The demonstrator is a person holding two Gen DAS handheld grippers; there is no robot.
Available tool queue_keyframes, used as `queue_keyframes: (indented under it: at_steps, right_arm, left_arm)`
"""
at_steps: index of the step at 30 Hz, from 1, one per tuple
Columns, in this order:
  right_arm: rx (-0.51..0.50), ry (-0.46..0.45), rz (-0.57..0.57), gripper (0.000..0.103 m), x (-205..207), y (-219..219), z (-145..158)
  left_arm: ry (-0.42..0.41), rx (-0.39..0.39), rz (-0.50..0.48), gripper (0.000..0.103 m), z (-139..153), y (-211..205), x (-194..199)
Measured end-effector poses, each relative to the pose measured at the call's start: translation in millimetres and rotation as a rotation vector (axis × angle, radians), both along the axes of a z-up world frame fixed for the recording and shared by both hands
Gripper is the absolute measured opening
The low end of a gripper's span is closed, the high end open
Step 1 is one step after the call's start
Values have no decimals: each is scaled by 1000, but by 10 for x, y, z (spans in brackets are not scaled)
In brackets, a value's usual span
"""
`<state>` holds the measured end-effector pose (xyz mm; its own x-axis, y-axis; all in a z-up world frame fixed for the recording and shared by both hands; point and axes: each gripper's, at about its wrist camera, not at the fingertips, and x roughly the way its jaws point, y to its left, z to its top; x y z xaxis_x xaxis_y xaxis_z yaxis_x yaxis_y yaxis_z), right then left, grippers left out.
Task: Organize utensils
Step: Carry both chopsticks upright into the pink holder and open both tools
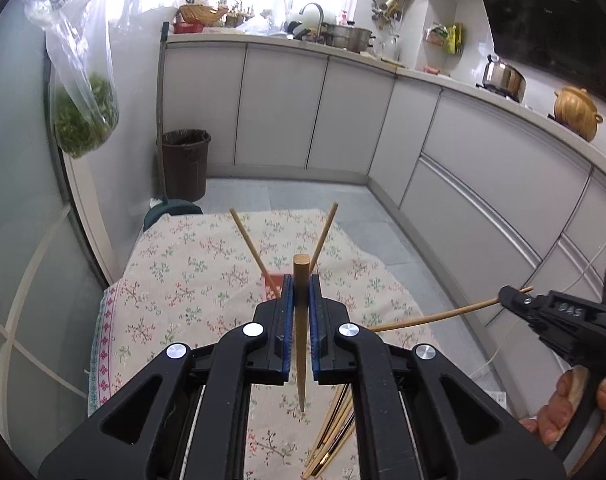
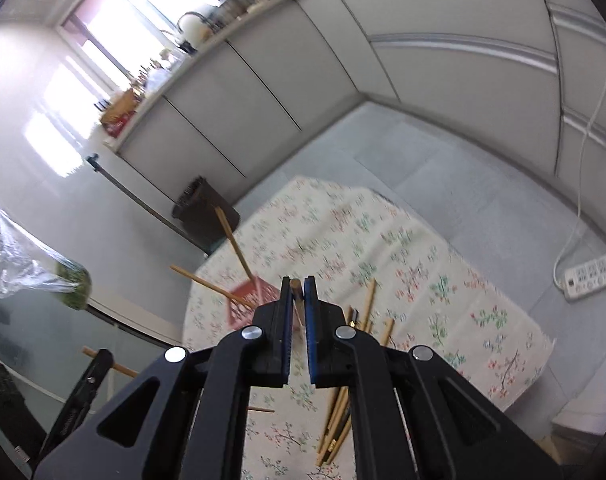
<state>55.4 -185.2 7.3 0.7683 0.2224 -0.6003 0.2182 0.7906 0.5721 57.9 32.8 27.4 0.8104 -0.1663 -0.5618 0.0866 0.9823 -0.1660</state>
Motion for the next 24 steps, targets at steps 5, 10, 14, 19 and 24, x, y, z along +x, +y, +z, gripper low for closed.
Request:
queue_keyframes:
  at_steps: [5,10,14,19,24]
  right_arm:
    - [6,-87,12,6,97,-107,465]
    - [8,-138,22,6,255,-174,770]
    - [2,-155,32,6,397,-175,871]
    - [3,-153,58,6,612,-113,865]
    - [-11,-142,75,6,813,-6,777]
  left_arm:
    - [-52,-1,18,6,278,-7,189]
    - [-100,-7,44,6,483,10,427]
    - [-117,-7,62,6,540,25,609]
    - [-109,-1,86,6,475,52,849]
    - [-77,-8,116,6,266,131,1072]
